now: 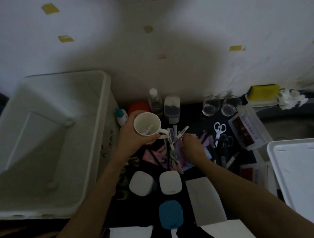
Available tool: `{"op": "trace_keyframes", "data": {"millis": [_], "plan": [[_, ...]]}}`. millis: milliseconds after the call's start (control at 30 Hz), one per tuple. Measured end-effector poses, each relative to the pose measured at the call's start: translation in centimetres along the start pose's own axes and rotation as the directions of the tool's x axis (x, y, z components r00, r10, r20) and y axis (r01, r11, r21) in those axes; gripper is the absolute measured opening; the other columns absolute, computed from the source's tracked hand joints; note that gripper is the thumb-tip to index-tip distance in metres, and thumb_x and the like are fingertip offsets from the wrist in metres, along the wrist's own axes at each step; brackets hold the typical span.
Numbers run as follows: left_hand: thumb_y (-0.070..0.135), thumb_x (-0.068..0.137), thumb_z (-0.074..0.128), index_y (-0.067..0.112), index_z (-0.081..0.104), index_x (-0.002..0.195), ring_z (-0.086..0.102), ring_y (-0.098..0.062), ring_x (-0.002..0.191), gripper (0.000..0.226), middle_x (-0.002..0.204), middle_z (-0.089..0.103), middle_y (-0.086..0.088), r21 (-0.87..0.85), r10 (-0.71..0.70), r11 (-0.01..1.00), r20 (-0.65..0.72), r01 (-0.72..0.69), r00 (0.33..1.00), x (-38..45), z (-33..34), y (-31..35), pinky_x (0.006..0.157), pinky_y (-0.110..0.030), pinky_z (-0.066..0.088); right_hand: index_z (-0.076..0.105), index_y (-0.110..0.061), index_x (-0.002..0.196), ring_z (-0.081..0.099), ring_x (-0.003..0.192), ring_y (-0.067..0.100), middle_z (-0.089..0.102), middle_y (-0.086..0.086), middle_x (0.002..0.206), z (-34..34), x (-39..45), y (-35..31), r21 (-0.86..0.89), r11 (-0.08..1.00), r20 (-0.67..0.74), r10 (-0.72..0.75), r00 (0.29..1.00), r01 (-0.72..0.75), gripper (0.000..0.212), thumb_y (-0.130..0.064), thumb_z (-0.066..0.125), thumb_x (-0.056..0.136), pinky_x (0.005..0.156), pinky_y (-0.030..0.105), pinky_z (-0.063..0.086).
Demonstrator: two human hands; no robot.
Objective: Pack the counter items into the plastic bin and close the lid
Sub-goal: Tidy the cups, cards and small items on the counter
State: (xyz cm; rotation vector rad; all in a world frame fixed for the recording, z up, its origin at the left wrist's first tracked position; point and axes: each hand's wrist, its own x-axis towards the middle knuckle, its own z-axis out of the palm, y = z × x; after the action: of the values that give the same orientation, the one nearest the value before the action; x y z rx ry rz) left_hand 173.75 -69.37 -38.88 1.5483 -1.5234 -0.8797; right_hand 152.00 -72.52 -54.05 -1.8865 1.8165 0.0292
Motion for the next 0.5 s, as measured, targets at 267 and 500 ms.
{"op": "trace_keyframes", "data": {"millis": [267, 500], "plan": [[0.026, 0.060, 0.093, 0.024, 0.054, 0.121, 0.057, 0.000, 0.110, 0.073, 0.118, 0.060, 0.014, -0.012, -0.032, 0.999, -0.008, 0.032, 0.999, 0.2, -0.4, -0.5, 0.087, -0.014, 0.049, 0.051, -0.003, 0.127, 0.052, 0.116, 0.033, 0.053, 0.016, 0.128, 0.7, -0.2, -0.7, -0.026, 0.999, -0.053, 0.036, 0.998, -0.038, 0.035, -0.024, 0.044, 0.100, 0.100, 0.042, 0.043], [0.026, 0.060, 0.093, 0.022, 0.054, 0.122, 0.057, -0.005, 0.112, 0.074, 0.120, 0.060, 0.010, -0.015, -0.027, 1.000, -0.020, 0.027, 0.999, 0.7, -0.4, -0.3, 0.091, -0.025, 0.052, 0.054, 0.002, 0.102, 0.060, 0.084, 0.027, 0.060, 0.015, 0.094, -2.7, 2.1, -0.8, 0.425, 0.901, -0.076, 0.128, 0.989, -0.084, 0.027, -0.019, 0.064, 0.089, 0.066, 0.028, 0.040]]}}
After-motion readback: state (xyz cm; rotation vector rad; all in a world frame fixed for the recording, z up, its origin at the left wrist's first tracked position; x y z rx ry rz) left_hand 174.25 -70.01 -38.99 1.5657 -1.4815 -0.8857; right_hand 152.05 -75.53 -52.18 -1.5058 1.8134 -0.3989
